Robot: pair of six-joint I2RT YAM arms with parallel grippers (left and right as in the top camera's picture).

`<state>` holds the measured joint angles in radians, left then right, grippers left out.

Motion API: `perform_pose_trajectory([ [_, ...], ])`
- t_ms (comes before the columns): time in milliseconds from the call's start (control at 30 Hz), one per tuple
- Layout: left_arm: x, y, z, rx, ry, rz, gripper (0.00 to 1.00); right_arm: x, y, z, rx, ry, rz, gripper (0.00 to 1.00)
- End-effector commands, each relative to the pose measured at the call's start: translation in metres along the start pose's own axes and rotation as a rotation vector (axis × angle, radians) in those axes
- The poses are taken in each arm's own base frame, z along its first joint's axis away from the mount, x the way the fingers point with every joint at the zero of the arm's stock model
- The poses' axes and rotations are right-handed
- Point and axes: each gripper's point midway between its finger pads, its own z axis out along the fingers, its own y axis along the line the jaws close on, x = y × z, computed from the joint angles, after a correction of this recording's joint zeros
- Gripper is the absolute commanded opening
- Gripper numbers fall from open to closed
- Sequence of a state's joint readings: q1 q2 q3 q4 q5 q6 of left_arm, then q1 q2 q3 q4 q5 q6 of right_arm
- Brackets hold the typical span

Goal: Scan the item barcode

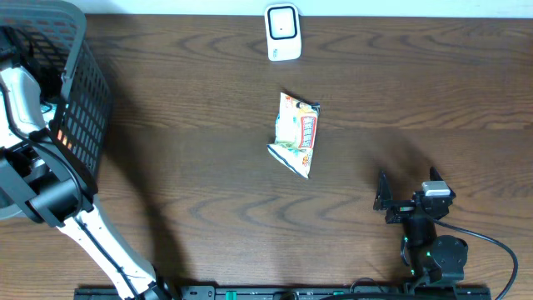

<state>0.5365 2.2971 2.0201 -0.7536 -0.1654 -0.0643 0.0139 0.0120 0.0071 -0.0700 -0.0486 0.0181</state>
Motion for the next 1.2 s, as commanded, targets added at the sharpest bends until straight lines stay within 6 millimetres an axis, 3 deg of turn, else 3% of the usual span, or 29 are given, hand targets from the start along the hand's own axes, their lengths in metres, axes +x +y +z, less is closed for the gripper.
perform_pose_trajectory([
  [0,0.0047,-0.0008,0.0068,0.004,0.017,-0.028,0.95,0.0000,-0.0026,-0.0004,0.012,-0.001,0.011,0.99],
  [1167,0.0028,-0.0017,0.0098,0.005,0.008,-0.085,0.95,0.0000,-0.0026,-0.0004,0.012,-0.001,0.012,0.99],
])
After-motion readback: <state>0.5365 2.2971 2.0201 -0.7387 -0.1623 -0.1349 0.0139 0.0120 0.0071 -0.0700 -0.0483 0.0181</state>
